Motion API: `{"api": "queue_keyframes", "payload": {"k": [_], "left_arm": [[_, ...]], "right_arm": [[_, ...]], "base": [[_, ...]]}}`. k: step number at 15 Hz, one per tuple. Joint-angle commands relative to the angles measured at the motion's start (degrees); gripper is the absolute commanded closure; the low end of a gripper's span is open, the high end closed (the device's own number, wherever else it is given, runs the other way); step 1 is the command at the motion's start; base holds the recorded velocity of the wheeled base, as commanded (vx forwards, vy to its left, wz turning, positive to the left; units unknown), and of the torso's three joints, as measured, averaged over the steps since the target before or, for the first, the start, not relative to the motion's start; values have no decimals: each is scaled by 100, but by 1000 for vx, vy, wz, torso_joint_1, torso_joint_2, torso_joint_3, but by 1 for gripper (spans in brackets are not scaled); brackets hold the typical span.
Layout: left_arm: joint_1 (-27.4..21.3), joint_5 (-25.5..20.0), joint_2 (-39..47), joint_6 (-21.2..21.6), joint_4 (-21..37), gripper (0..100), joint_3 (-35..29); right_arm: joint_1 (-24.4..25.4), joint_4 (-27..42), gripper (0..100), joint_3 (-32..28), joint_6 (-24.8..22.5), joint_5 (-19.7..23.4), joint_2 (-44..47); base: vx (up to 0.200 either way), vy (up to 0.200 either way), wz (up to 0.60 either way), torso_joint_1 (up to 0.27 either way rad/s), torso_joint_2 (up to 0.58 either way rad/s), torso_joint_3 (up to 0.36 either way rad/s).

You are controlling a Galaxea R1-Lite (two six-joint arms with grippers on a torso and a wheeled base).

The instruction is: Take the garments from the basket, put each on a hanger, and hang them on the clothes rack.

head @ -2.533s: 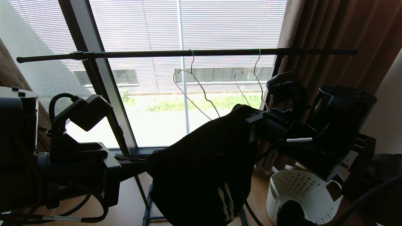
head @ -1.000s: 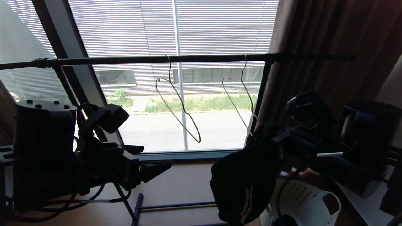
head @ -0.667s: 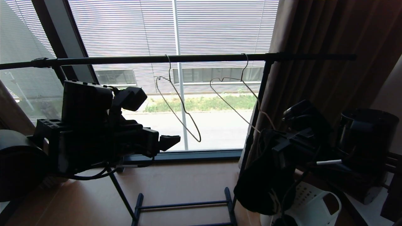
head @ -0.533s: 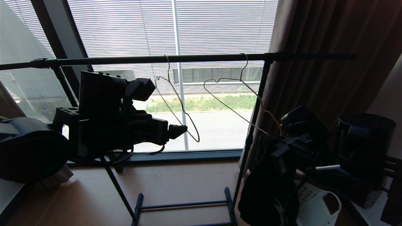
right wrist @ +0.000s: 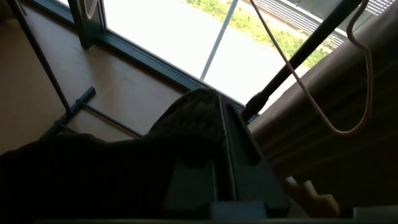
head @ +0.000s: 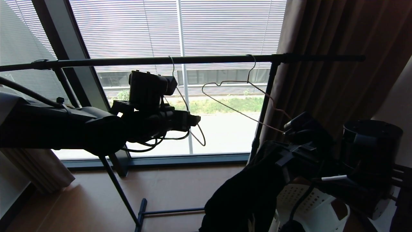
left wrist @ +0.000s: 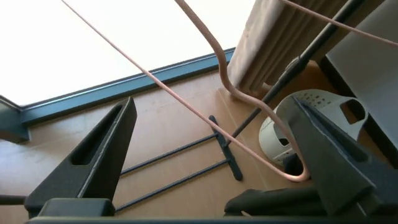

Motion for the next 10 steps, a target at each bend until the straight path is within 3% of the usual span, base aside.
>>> {"api": "queue_keyframes", "payload": {"k": [1, 5, 10], "left_arm": [[12, 63, 158, 1, -4, 0, -40], [64, 476, -26, 1, 5, 0, 83], [73, 493, -150, 9, 5, 0, 57]], "right_arm": [[13, 0, 100, 0, -1, -2, 4], [101, -35, 100, 18, 8, -2, 4], [145, -35, 100, 35, 8, -10, -5]], "base": [[0, 0, 0, 0, 0, 0], [0, 0, 0, 0, 0, 0], [0, 0, 0, 0, 0, 0]]}}
